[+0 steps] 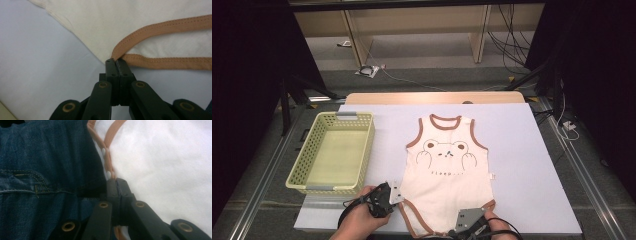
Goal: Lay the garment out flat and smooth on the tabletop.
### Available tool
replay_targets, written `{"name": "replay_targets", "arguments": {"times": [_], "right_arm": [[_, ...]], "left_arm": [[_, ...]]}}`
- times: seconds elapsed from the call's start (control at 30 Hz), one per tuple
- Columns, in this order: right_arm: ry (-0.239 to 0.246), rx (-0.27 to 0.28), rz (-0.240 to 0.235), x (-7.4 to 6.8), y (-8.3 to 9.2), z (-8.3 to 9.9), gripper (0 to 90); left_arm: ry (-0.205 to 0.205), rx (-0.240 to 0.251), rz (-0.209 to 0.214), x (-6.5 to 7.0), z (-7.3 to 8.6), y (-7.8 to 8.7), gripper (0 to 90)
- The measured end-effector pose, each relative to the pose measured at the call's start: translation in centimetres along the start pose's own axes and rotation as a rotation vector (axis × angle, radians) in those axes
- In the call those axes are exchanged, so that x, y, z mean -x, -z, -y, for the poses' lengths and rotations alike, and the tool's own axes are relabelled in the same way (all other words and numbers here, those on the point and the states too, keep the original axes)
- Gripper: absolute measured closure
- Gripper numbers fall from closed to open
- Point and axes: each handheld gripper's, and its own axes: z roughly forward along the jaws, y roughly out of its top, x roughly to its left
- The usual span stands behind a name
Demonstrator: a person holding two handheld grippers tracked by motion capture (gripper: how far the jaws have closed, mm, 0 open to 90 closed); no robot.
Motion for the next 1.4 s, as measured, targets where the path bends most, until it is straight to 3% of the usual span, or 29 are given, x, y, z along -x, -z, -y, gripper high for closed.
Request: {"name": "replay_targets", "arguments": {"times": [0.53,0.77,0.9,1.17,1.3,1.4], "right_arm": [[0.007,-0.003,-0.014,-0.3,0.5,0.1,90.0],[0.002,0.003,-0.018,-0.4,0.7,0.2,90.0],[-0.022,0.038,-0.018,-0.1,1.0,0.3,83.1],[-0.074,0.123,0.034,1.4,1.6,0.7,63.5],[-0.103,0.174,0.065,2.2,1.9,0.9,55.2],[-0.132,0.213,0.094,2.9,2.2,1.1,50.0]], "left_arm": [[-0.006,-0.008,-0.006,0.4,0.5,0.5,89.8],[0.022,0.031,0.005,0.3,0.7,1.0,87.5],[0.045,0.094,0.008,0.2,0.8,1.3,77.4],[0.104,0.201,0.003,-0.3,0.9,1.5,48.6],[0.144,0.283,0.049,-0.4,0.9,1.6,33.1],[0.161,0.295,0.039,-0.5,0.9,1.5,19.8]]}}
